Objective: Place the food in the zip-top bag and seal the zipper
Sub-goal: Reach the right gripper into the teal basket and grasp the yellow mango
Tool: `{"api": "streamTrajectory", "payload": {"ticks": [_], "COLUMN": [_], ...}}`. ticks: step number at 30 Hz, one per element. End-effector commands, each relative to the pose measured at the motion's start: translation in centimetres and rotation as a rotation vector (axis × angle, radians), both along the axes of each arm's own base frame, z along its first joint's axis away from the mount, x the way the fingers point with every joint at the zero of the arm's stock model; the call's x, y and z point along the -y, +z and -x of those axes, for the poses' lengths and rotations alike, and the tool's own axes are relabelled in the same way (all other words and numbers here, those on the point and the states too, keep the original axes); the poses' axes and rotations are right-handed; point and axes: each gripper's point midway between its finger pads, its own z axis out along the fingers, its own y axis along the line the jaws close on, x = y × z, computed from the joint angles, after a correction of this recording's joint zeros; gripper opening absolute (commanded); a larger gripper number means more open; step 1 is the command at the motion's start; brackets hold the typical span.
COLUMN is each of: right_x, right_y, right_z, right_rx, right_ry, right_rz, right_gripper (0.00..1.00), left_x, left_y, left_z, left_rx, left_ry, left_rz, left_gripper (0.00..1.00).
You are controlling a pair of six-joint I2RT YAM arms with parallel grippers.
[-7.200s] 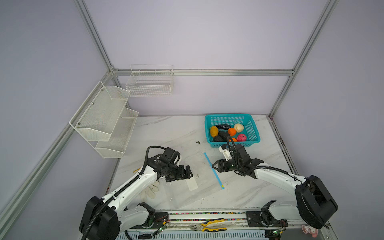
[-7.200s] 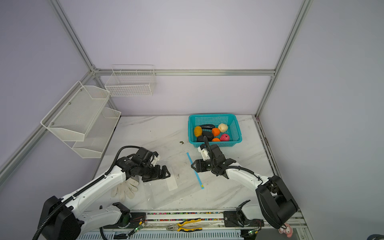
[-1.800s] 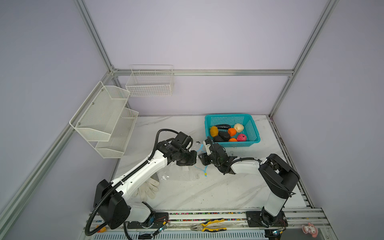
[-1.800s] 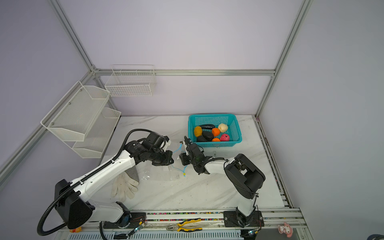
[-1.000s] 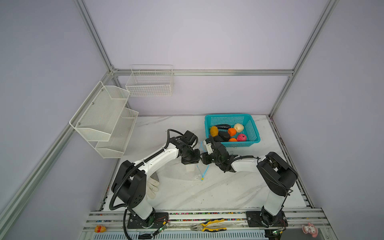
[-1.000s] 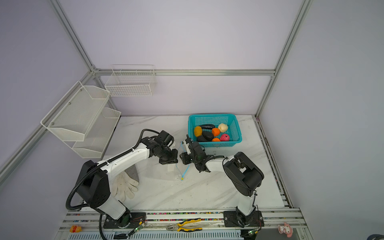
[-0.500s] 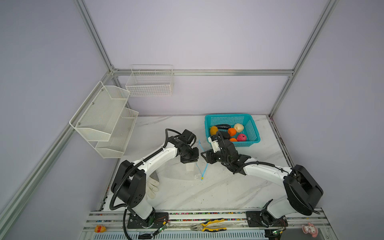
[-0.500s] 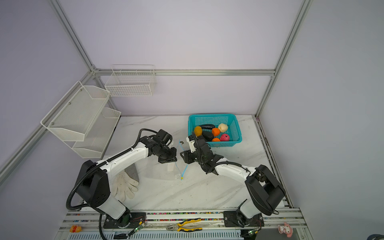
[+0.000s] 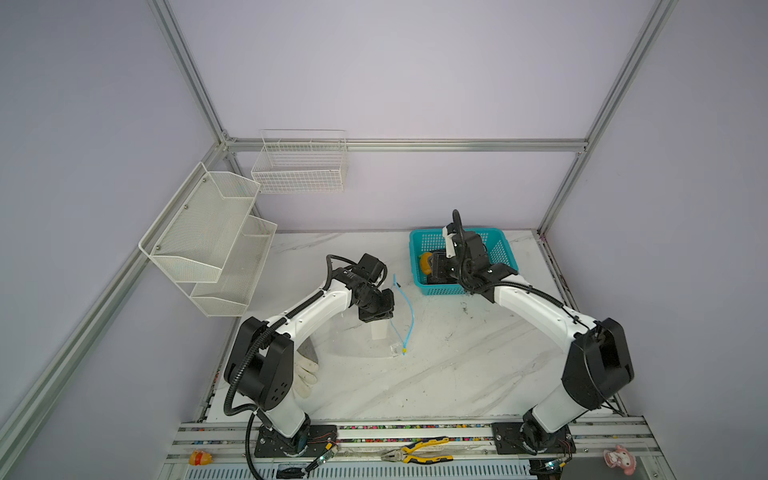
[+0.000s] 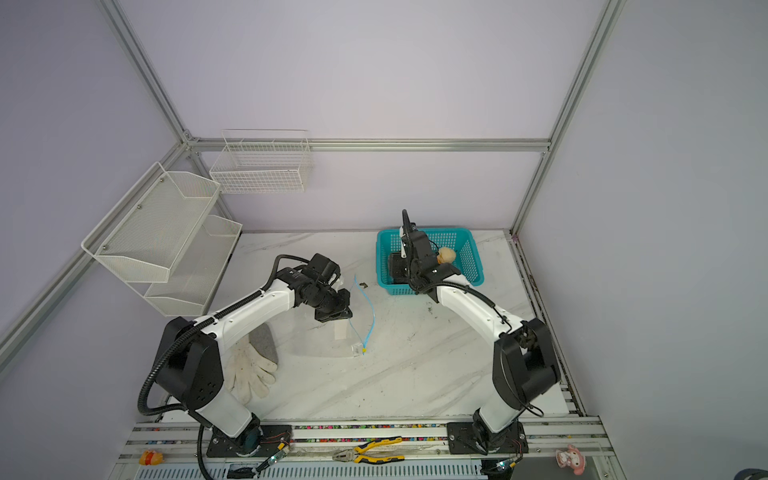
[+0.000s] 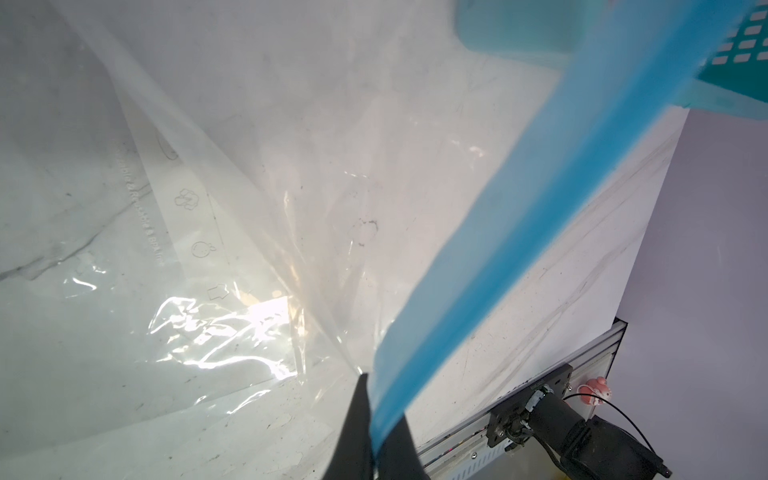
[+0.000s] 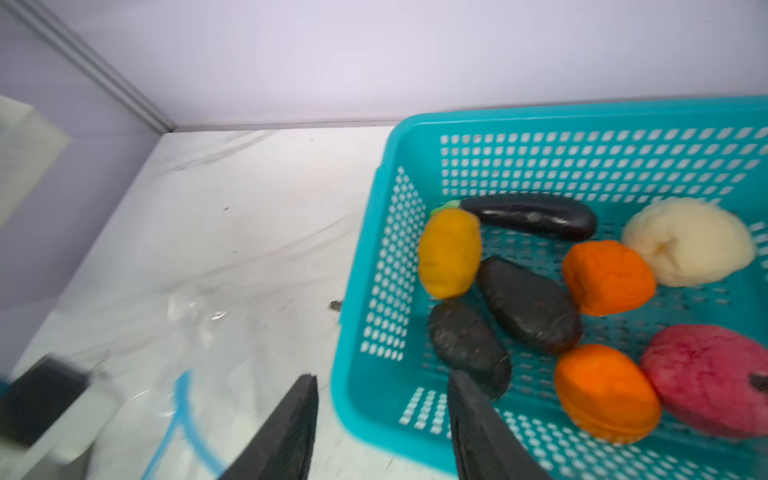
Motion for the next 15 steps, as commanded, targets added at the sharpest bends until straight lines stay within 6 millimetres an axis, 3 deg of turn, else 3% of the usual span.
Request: {"api": "streamTrajectory", "payload": {"ticks": [1,6,10,15], "right_x": [2.8,1.3,0.4,-0.3], "right_y": [-4.2,-6.9,-9.6,-12.0], "right_z": [-2.0,-5.9,-7.9,-9.6], "right_rx": [-0.116,-0.141,-0.166,-0.183], "right_ry": [-0.061,-0.034,-0.021,-0.009], "right_rz": [0.145,0.125,0.130,0.104], "right_gripper": [0.53,0.52,0.54,0.64], "left_x": [1.1,1.1,1.2,1.2], "left_y": [3.4,3.6,3.7,3.8], "left_z": [-2.0,-2.4,-2.3,-2.3], "left_rx": [0.072,0.069,0.066,0.067], "left_ry": [-0.014,-0.019,-0.021,-0.021], "left_rz": [0.072,0.082,0.090,0.092], "left_gripper": [0.00,0.00,0.00,0.00]}}
